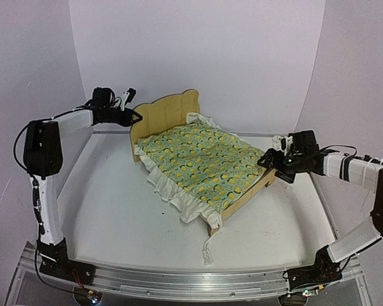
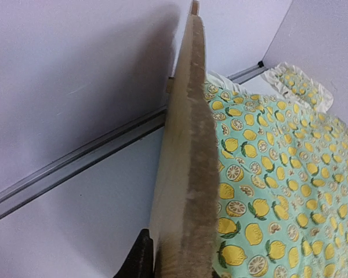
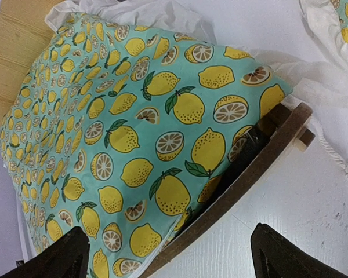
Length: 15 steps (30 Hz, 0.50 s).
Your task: Set up the pet bed
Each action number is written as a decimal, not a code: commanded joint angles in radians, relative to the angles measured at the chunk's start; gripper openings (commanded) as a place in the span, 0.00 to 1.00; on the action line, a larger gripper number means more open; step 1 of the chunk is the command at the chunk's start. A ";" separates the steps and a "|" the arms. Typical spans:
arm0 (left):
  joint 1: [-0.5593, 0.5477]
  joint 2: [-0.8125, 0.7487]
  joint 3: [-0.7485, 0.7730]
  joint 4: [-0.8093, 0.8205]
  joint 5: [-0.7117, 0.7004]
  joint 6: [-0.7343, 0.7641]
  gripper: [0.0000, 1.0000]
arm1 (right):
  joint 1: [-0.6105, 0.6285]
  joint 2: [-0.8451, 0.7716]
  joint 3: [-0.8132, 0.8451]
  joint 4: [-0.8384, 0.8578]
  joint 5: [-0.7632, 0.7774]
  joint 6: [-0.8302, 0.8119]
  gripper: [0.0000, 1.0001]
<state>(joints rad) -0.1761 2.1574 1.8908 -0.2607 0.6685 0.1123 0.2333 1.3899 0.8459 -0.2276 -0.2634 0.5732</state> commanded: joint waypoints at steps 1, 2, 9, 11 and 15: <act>-0.038 -0.233 -0.201 0.111 -0.066 0.035 0.09 | 0.001 0.041 0.036 0.035 -0.022 0.024 0.98; -0.039 -0.275 -0.248 0.132 -0.077 0.036 0.06 | 0.001 0.046 0.033 0.037 -0.018 0.030 0.98; -0.077 -0.607 -0.665 0.242 -0.223 -0.061 0.01 | 0.001 0.138 0.044 0.091 -0.092 0.017 0.98; -0.086 -0.695 -0.756 0.241 -0.290 -0.090 0.00 | 0.004 0.206 0.093 0.108 -0.150 -0.017 0.98; -0.087 -0.827 -0.874 0.176 -0.438 -0.158 0.06 | 0.016 0.331 0.218 0.151 -0.215 -0.038 0.98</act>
<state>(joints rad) -0.2508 1.4921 1.0763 -0.0746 0.3027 0.0910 0.2352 1.6363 0.9329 -0.1768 -0.3798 0.5739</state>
